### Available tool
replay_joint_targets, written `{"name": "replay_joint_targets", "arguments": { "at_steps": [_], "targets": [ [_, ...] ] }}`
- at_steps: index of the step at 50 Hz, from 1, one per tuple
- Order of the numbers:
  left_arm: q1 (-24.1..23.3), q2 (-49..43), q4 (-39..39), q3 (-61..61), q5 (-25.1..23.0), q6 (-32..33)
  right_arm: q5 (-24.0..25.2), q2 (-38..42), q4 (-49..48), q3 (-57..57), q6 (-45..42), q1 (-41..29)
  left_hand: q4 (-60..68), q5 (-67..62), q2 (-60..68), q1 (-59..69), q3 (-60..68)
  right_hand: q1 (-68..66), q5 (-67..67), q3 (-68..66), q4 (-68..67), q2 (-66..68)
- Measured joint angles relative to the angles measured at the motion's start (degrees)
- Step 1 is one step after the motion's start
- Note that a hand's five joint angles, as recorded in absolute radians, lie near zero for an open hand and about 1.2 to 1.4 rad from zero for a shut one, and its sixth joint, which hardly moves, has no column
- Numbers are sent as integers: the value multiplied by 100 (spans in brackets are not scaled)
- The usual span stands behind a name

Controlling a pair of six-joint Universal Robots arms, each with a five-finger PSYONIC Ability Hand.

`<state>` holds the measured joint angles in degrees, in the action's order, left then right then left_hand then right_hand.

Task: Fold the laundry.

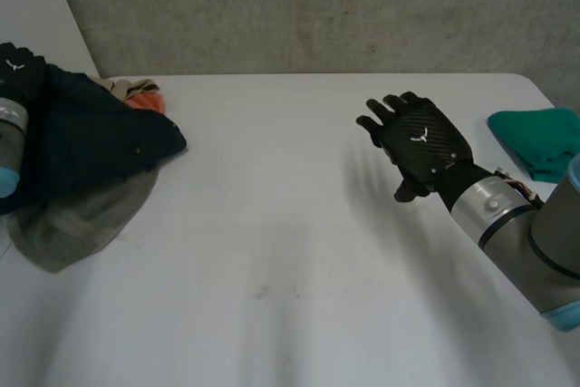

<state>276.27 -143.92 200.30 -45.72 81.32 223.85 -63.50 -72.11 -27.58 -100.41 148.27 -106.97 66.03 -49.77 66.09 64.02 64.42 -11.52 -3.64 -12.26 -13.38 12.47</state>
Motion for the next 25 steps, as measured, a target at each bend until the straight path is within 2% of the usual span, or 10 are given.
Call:
{"name": "replay_joint_targets", "arguments": {
  "at_steps": [4, 9, 12, 14, 18, 19, 21, 25],
  "targets": [
    [-216, 234, 265, -183, 10, -75, -25, -25, 91, -28, -12, 62, 211, -49, 127, 0, 121, 0, 0, -1, 0, 0],
    [-782, 1054, 787, -1090, -64, -457, -117, -116, 232, -53, -6, 217, 268, -49, 168, 0, 168, 0, 0, 0, 0, 0],
    [-1378, 1980, 1060, -2058, -379, -1074, -269, -228, 301, -55, 7, 320, 305, -49, 196, -2, 229, 0, 0, 0, 0, 0],
    [-1523, 2197, 1100, -2285, -477, -1234, -310, -255, 310, -55, 10, 342, 312, -49, 203, -2, 241, 0, 0, -1, 0, 0],
    [-2427, 3193, 1212, -3462, -1183, -2122, -525, -407, 329, -55, 33, 498, 325, -273, 210, -2, 248, 0, 0, -1, 0, 0],
    [-2427, 3193, 1212, -3462, -1183, -2122, -525, -407, 329, -55, 33, 498, 325, -273, 210, -2, 248, 0, 0, -1, 0, 0],
    [-2940, 3471, 1212, -3958, -1547, -2468, -599, -461, 331, -58, 47, 571, 326, -274, 210, -2, 248, 0, 0, -4, 0, 0],
    [-3548, 3582, 1183, -4463, -1871, -2681, -655, -508, 345, -77, 71, 710, 326, -274, 210, -2, 248, 0, 0, 0, 0, 0]
  ]
}}
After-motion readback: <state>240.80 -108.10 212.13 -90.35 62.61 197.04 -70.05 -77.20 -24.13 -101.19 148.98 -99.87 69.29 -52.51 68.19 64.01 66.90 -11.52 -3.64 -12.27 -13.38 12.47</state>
